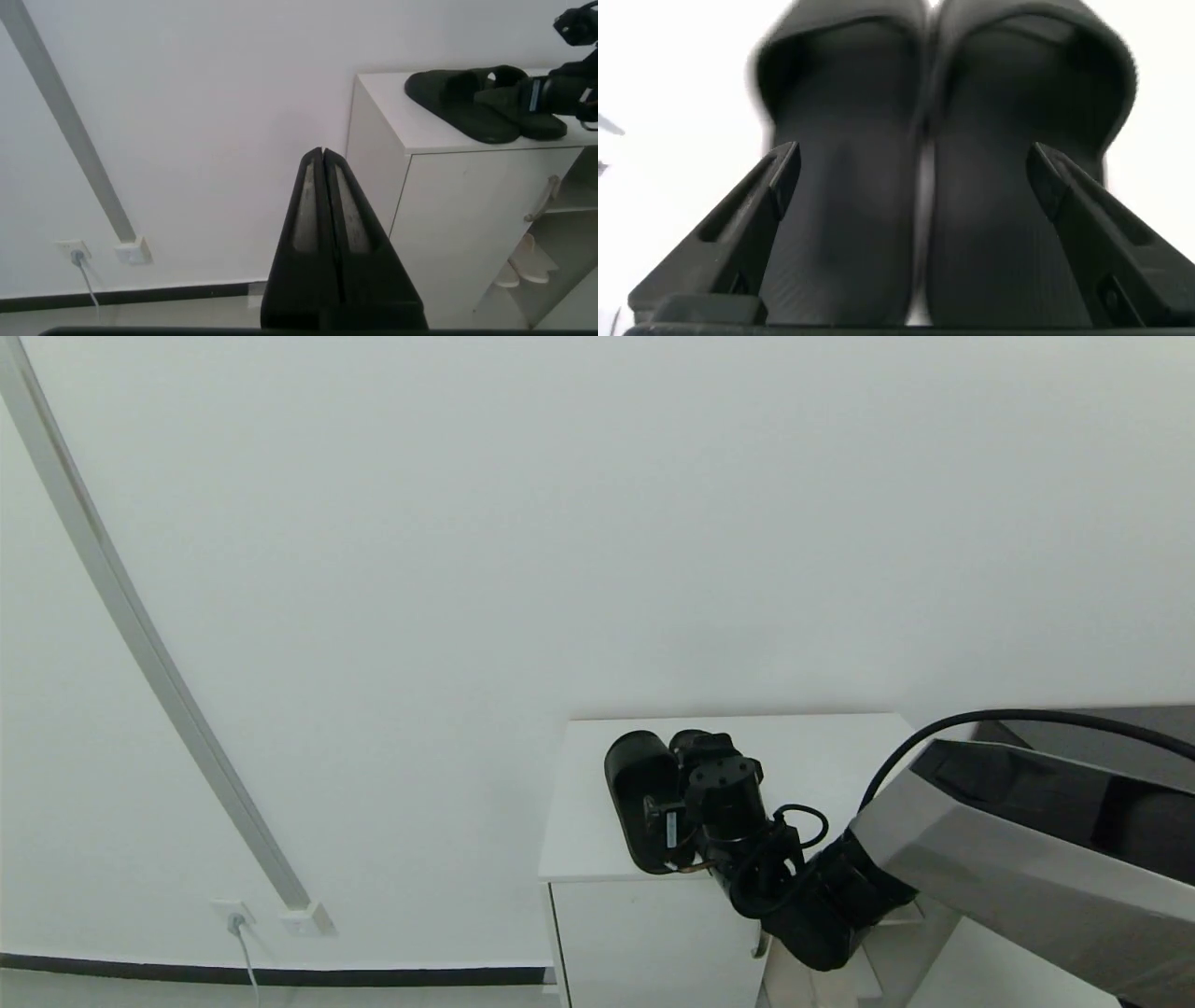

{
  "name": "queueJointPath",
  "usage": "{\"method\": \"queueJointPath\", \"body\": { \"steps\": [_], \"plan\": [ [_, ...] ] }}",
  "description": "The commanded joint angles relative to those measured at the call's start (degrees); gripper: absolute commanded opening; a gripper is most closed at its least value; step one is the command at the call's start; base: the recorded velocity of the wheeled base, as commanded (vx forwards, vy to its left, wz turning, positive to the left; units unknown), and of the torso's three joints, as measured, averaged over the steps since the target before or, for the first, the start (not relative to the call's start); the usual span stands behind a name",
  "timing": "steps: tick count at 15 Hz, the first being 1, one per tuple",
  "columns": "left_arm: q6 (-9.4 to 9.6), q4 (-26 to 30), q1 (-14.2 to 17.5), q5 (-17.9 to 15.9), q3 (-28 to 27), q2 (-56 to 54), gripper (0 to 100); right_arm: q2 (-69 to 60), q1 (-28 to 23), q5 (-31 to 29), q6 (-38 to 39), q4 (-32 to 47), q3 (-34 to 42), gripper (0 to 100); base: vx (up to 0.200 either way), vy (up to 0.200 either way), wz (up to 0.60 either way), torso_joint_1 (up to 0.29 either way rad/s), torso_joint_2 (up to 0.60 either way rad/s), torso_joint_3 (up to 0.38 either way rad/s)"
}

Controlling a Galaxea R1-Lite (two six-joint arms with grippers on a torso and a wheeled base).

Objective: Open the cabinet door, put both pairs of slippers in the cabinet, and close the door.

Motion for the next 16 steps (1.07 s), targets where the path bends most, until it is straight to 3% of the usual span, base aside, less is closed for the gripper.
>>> {"method": "queueJointPath", "body": {
  "steps": [1,5,16],
  "plan": [
    [-0.02,0.0,0.1,0.1,0.0,0.0,0,3.2,-1.0,1.0,-0.4,-0.1,-3.4,100,0.0,0.0,0.0,0.0,0.0,0.0],
    [0.07,0.0,0.1,-0.1,0.0,0.0,0,8.6,-3.3,1.0,-1.4,-0.1,-10.9,100,0.0,0.0,0.0,0.0,0.0,0.0],
    [-0.02,0.0,0.1,0.0,0.0,0.0,0,11.9,-4.6,0.7,-5.5,0.3,-17.5,100,0.0,0.0,0.0,0.0,0.0,0.0]
  ]
}}
